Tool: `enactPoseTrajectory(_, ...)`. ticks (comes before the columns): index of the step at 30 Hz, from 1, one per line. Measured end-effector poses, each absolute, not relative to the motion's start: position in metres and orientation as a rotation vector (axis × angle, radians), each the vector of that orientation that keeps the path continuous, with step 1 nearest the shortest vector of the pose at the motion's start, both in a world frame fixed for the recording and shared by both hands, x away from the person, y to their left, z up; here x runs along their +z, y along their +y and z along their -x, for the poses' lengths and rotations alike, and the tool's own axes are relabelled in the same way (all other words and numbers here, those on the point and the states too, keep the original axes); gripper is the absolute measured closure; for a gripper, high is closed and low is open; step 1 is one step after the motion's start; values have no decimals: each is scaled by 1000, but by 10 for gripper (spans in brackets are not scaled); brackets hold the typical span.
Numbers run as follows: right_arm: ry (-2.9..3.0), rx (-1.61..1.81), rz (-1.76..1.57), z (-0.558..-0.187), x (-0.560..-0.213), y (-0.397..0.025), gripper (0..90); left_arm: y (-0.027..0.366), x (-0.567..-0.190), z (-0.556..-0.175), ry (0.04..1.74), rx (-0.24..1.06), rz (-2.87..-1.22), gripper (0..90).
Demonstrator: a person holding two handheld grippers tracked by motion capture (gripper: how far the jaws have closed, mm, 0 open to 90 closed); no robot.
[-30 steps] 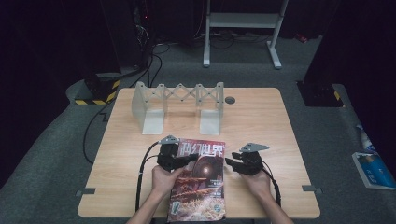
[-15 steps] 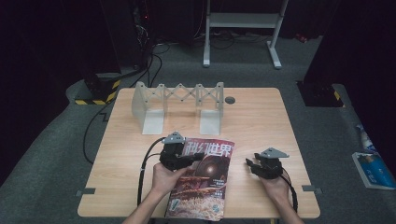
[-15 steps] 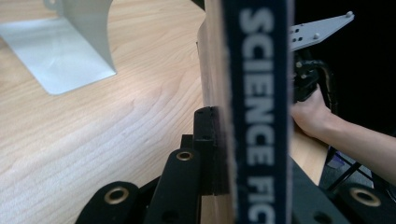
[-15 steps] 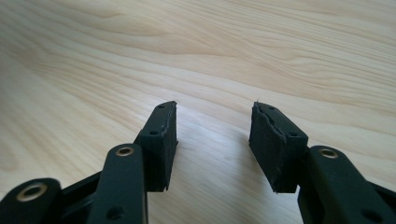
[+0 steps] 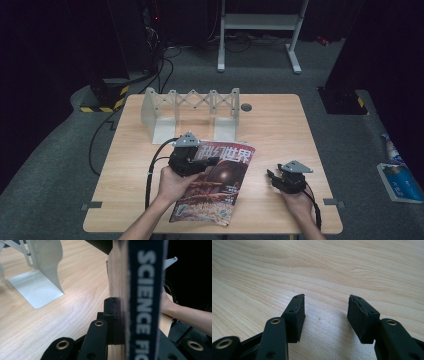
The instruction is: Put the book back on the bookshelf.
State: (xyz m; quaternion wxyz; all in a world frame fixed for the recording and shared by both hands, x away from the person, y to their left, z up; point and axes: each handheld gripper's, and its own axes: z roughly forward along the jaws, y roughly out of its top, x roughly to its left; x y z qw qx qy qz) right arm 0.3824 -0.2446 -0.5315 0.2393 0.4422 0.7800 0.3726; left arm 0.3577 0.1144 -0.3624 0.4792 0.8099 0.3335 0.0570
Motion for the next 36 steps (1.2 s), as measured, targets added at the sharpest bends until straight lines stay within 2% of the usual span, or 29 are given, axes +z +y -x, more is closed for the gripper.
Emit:
enactPoseTrajectory(15, 2140, 1026, -1206, -382, -532, -245, 479, 124, -324, -371, 813, 241, -2083, 835)
enactPoseTrajectory(36, 2150, 1033, -1204, -382, -532, -246, 480, 150, -303, -398, 913, 283, -2164, 834)
